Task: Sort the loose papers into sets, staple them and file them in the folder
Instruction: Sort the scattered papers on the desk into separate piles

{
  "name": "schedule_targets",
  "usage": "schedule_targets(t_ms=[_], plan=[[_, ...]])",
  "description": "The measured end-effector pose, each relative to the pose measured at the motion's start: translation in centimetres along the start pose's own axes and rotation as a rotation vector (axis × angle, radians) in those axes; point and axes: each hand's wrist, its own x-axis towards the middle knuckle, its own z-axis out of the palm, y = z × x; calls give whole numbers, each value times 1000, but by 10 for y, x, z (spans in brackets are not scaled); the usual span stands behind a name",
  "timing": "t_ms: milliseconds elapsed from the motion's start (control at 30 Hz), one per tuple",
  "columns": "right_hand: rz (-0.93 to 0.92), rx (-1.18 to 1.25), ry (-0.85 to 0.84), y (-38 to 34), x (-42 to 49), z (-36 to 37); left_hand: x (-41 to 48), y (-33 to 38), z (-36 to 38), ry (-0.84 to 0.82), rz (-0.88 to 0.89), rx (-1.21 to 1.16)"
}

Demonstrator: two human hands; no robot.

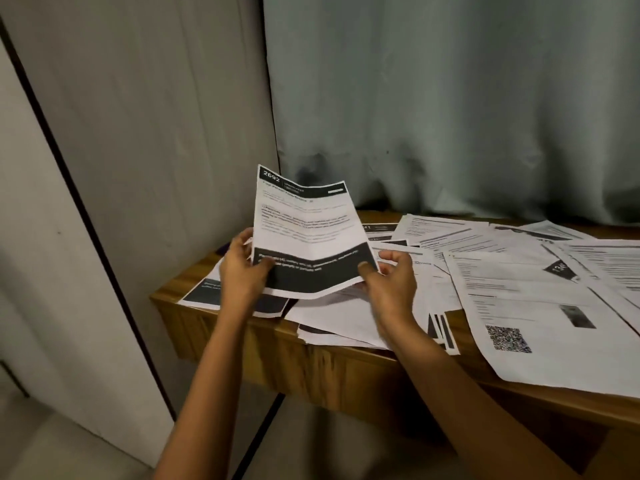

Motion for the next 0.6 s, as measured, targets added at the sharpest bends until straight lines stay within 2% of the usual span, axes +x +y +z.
schedule_targets(t_ms=[200,333,467,600], plan=[[-186,-452,-320,0,0,40,54,-40,-61,-32,15,266],[-221,-678,-574,2,-5,63,73,-57,-78,-31,65,462],[-296,-843,-681,7,-10,75,80,-68,-83,-52,144,694],[-487,-1044,-726,14,-10,77,62,-73,-76,-138,382,923]])
